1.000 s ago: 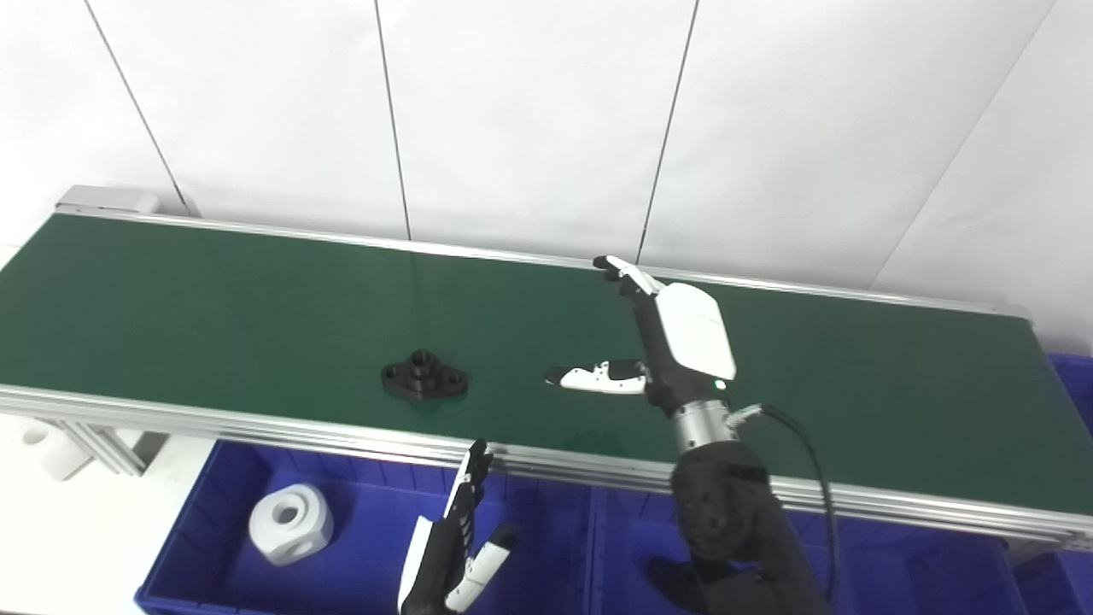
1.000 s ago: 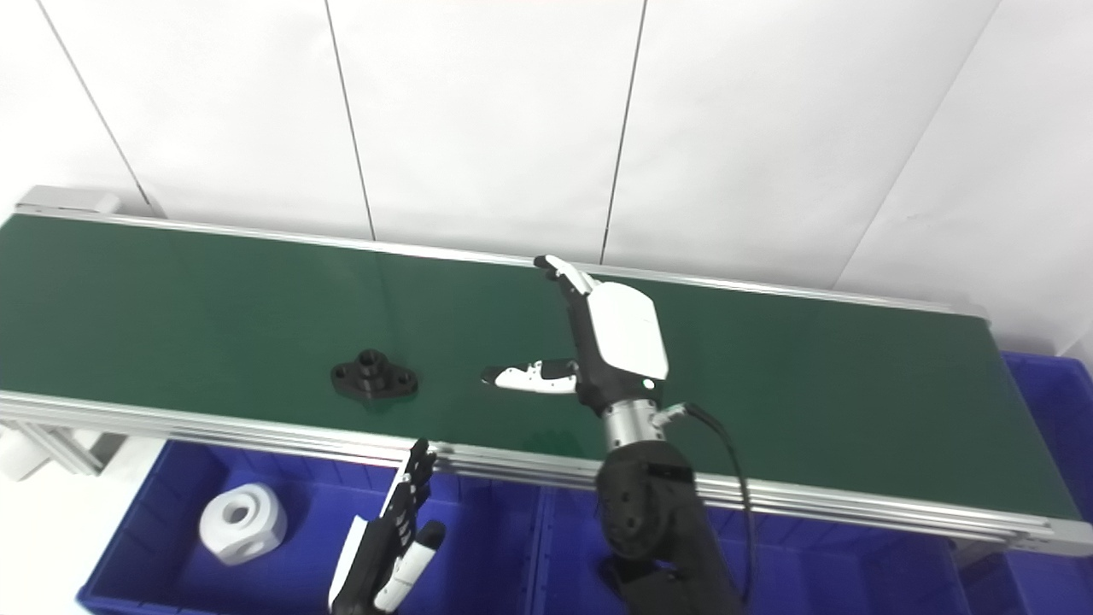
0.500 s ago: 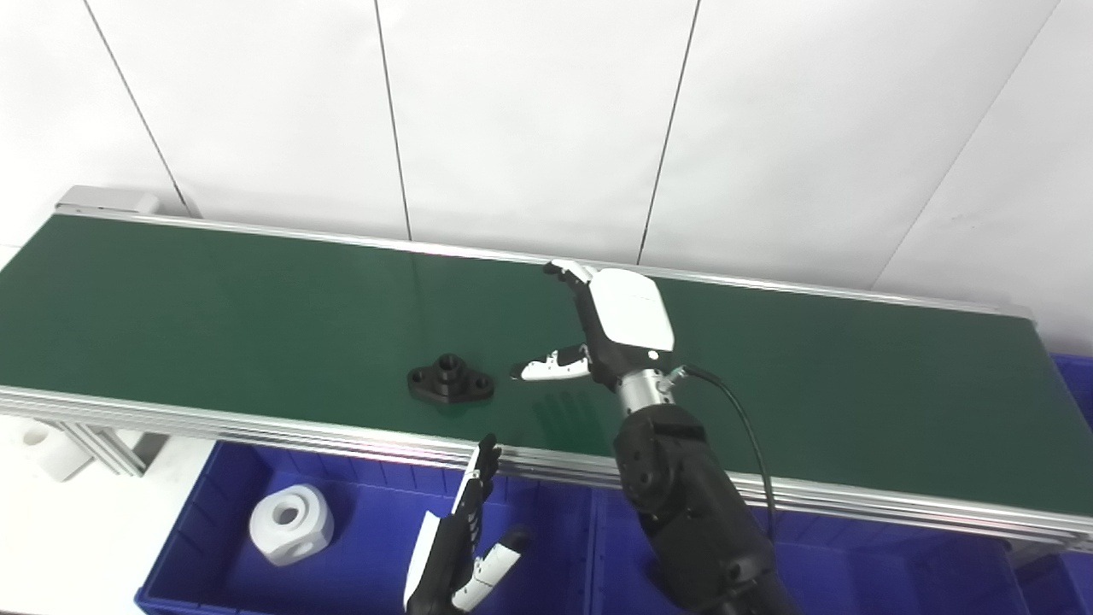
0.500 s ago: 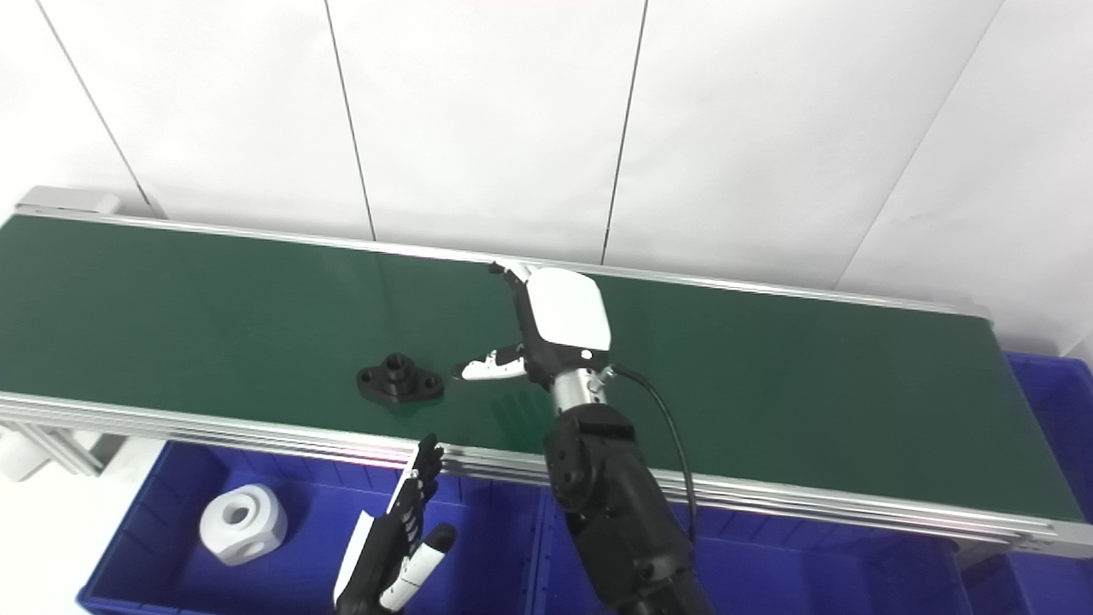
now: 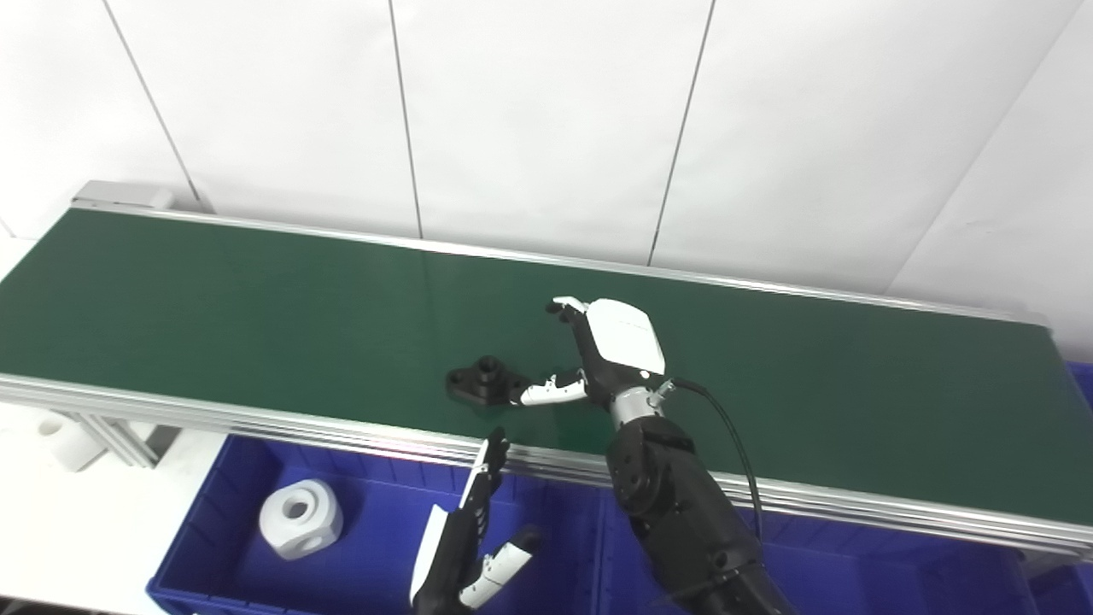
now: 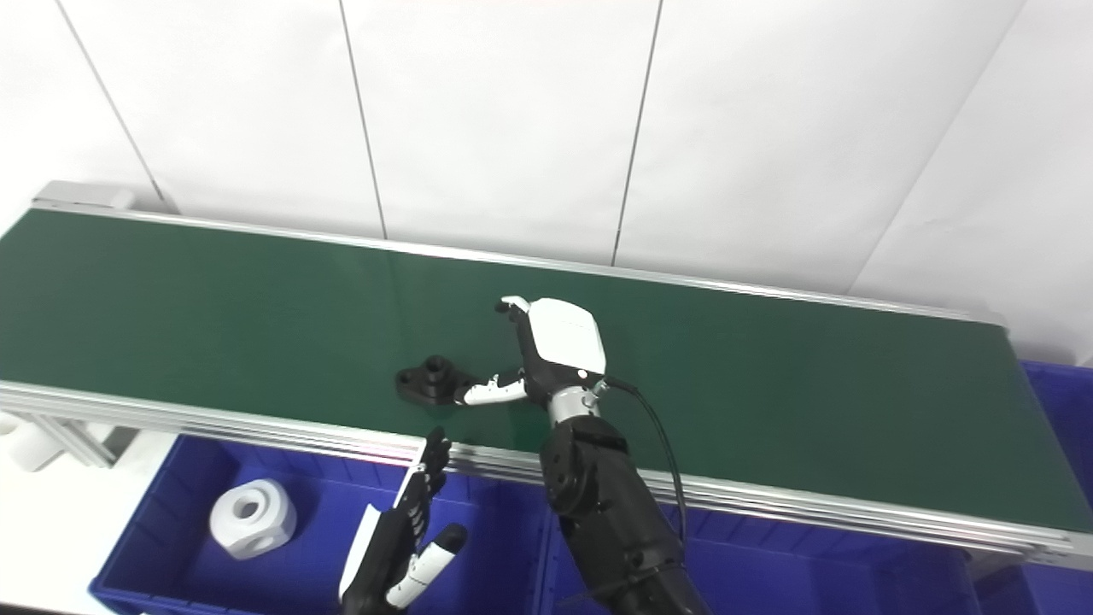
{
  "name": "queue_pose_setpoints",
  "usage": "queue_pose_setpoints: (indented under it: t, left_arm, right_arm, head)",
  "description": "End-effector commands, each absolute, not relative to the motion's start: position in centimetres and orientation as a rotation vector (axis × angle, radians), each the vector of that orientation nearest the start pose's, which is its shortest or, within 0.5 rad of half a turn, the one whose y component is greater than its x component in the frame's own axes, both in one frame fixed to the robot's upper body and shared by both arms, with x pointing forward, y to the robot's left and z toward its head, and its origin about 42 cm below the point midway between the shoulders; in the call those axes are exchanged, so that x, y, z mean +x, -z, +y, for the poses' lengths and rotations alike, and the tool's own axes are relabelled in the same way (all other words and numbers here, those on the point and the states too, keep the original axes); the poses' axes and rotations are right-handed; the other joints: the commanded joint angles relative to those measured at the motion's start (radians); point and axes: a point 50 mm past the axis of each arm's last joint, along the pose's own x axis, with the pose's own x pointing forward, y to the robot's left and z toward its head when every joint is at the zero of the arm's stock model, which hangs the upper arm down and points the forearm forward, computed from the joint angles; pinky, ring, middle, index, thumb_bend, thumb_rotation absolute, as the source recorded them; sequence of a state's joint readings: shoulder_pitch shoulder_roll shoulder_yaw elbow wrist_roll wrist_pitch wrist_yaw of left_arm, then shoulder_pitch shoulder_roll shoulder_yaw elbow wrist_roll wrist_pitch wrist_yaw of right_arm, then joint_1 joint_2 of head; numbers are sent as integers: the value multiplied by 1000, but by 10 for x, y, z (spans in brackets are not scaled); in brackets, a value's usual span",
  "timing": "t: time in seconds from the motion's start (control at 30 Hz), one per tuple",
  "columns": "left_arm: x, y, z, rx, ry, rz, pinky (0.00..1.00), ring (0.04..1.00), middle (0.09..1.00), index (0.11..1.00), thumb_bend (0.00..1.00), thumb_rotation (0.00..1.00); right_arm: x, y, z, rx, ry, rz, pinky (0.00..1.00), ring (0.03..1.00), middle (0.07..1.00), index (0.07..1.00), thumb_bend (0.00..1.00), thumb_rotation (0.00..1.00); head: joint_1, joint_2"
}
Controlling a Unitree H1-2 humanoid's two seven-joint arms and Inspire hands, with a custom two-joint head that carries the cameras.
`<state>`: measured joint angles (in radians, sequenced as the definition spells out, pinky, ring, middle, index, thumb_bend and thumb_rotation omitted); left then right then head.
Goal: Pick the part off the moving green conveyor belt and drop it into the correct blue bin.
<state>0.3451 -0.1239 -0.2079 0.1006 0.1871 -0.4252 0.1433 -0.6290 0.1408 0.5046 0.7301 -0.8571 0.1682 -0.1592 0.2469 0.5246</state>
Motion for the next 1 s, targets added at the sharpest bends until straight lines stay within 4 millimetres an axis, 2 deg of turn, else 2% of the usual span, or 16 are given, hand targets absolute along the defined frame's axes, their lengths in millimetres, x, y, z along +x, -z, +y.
queue_pose_setpoints:
  t: [0.0,0.13,0.27,0.43,0.67,0.83,0.97]
  left_arm:
    - [157,-56,95,-86,6,-108,965,990,990,1000,726,808]
    - [156,-59,94,-83,7,-115,949,977,988,1000,722,798]
    - [154,-60,93,-80,6,-116,939,973,987,1000,720,792]
    - [152,-60,90,-88,0,-112,922,961,976,1000,724,782]
    - [151,-63,87,-87,-4,-117,909,951,972,1000,718,780]
    - [151,-64,86,-101,-10,-112,899,947,965,1000,740,762]
    - [151,-64,86,-101,-10,-112,905,949,962,1000,741,758]
  right_arm:
    - [424,-143,17,-1110,-400,-192,478,544,627,748,929,415]
    - [423,-131,15,-1116,-422,-147,331,425,530,712,919,428]
    - [424,-120,13,-1113,-429,-117,318,422,532,710,921,429]
    - [421,-109,15,-1067,-440,-82,257,344,456,667,918,409]
    - [417,-99,18,-1046,-454,-77,297,392,508,657,898,434]
    - [414,-95,19,-1043,-470,-79,356,462,576,680,894,495]
    - [413,-94,21,-1021,-480,-84,356,463,583,692,880,468]
  head:
    - [5,2]
    - [19,6]
    - [28,7]
    - [40,7]
    - [52,10]
    - [57,12]
    - [56,15]
